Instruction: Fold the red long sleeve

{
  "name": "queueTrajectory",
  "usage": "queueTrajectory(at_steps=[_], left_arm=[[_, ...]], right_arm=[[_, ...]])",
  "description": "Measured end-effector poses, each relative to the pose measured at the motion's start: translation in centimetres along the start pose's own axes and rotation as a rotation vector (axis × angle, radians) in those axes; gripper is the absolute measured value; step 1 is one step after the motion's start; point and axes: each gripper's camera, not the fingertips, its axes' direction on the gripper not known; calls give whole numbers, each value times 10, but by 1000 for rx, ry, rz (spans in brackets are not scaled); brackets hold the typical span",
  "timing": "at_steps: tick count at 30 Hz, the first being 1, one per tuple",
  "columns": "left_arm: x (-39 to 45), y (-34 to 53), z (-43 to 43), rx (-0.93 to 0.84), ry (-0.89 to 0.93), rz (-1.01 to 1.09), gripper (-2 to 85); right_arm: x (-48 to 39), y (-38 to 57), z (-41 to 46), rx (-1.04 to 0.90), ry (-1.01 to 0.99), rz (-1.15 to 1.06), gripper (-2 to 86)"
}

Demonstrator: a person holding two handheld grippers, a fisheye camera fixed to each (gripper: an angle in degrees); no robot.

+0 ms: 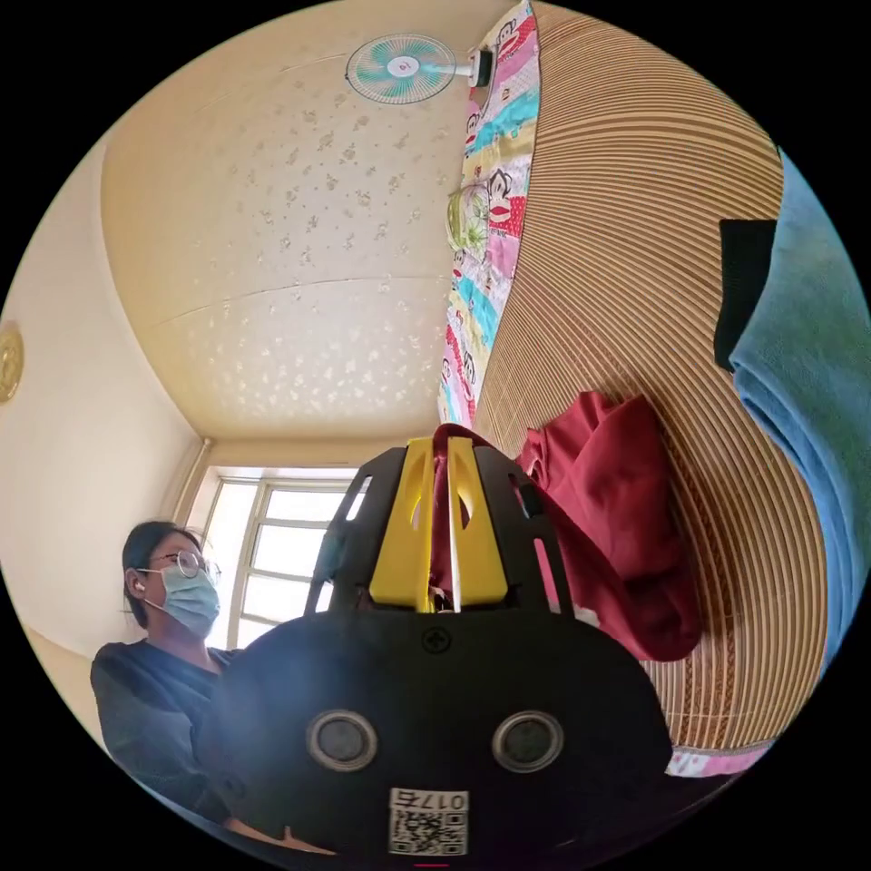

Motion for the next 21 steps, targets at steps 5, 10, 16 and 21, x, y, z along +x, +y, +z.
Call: queueTrajectory(at_steps=[5,10,16,21], left_arm=[[-26,-61,48,0,-93,22,29],[-87,-93,79,24,-264,-28,69],[-72,-51,63,51,-483,174,143],[-90,14,81,-186,-672,228,175]], right_arm=[[40,-45,51,30,80,64,36],[74,-74,103,-5,337,69,48],[13,-48,184,-126,779,-291,72],[-7,55,281,-362,873,-533,70]])
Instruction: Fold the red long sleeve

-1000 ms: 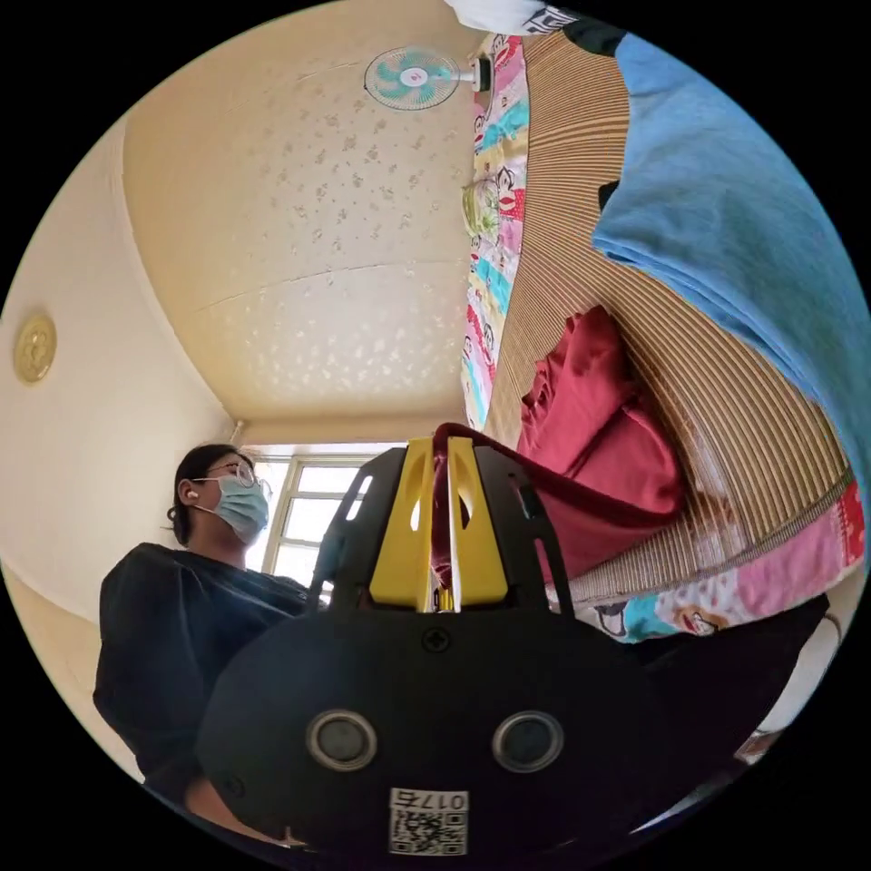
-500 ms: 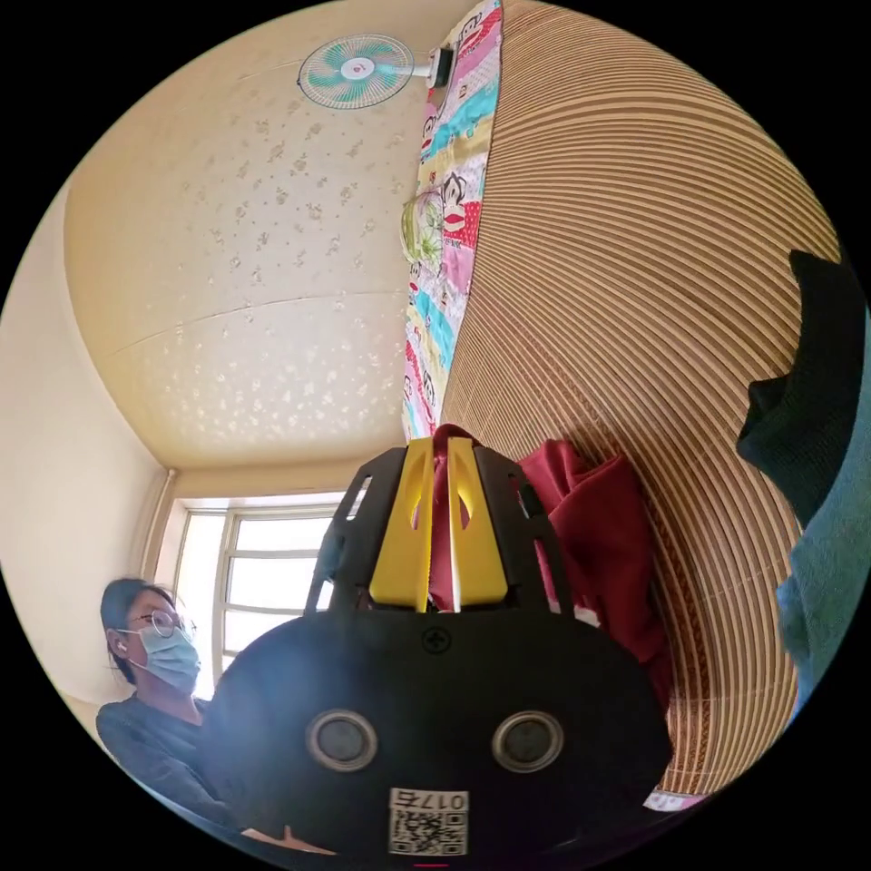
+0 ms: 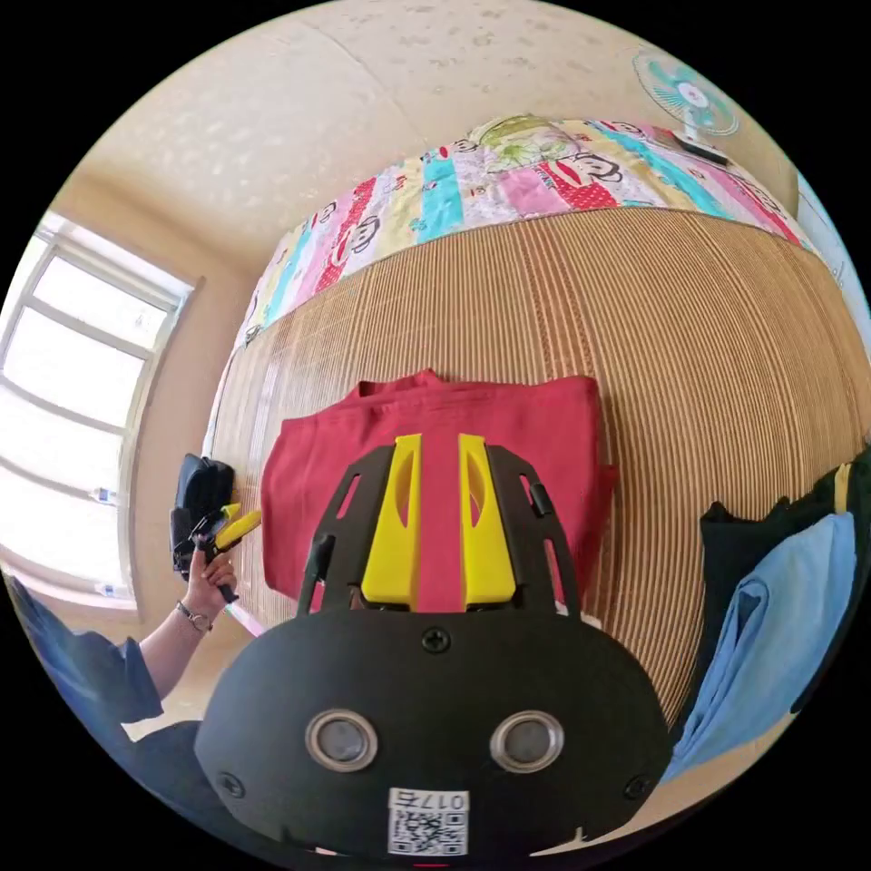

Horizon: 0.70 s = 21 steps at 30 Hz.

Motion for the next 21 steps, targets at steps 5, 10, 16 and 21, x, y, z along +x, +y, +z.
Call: queueTrajectory(at_steps=[5,10,16,21], left_arm=[[-4,47,46,-127,-93,9,155],[-17,71,72,-108,-95,-26,91],[21,87,79,-57,-137,103,78],[45,102,93,0,-191,169,70]], right_arm=[[-82,25,88,-139,-95,-83,72],[-129,25,176,-353,42,-114,78],[-179,-22,132,-321,-75,-89,126],[-271,-33,182,-589,-10,-298,182]])
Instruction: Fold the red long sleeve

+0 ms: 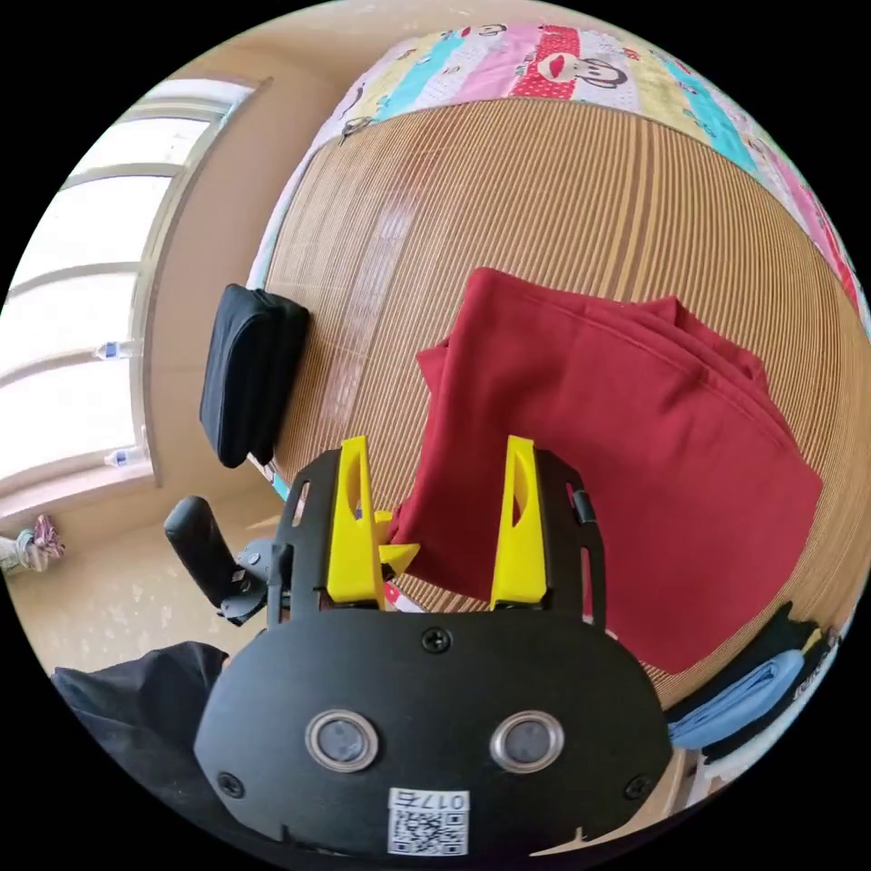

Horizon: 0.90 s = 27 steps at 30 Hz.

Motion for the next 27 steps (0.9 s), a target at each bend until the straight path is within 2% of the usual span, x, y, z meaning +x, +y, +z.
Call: queueTrajectory(at_steps=[1,3,5,7,10,12,15,17,23,27], left_arm=[[3,3,3,6,1,7,68],[4,6,8,5,13,-1,67],[1,10,8,9,7,-9,71],[-8,16,0,50,96,4,92],[-27,22,-10,90,238,4,120],[-34,23,-10,70,219,9,125],[-38,20,5,0,135,46,131],[-39,17,21,-39,156,59,133],[-22,-4,94,-127,219,102,134],[-4,-23,153,-182,237,122,135]], right_arm=[[-9,-6,9,-45,38,-23,182],[-39,-21,43,-200,287,-96,133],[-49,-22,54,-237,462,-142,87],[-41,-15,39,-200,392,-129,78],[11,17,-19,-43,79,-57,71],[73,63,-72,148,-211,-31,69],[157,133,-122,344,-491,-97,68],[203,174,-141,421,-568,-147,67],[321,281,-156,541,-589,-75,67],[357,317,-147,516,-338,198,81]])
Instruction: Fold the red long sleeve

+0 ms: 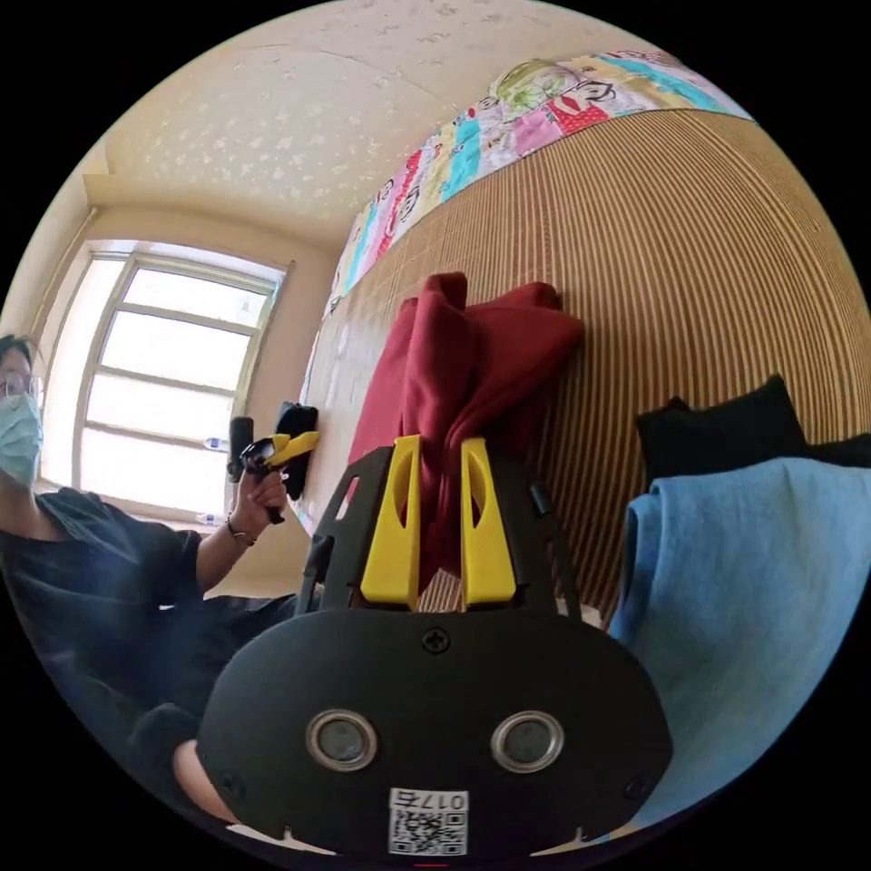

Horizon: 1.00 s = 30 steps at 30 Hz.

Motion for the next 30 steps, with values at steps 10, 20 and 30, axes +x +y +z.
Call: queueTrajectory(at_steps=[10,20,30], left_arm=[[-39,-40,88,-105,-64,-71,172],[-49,-18,115,-367,0,-174,139],[108,32,99,-271,167,-48,136]], right_arm=[[2,1,-7,68,-131,202,205],[-69,11,49,-248,-185,140,132],[-220,64,-103,-227,-64,-117,122]])
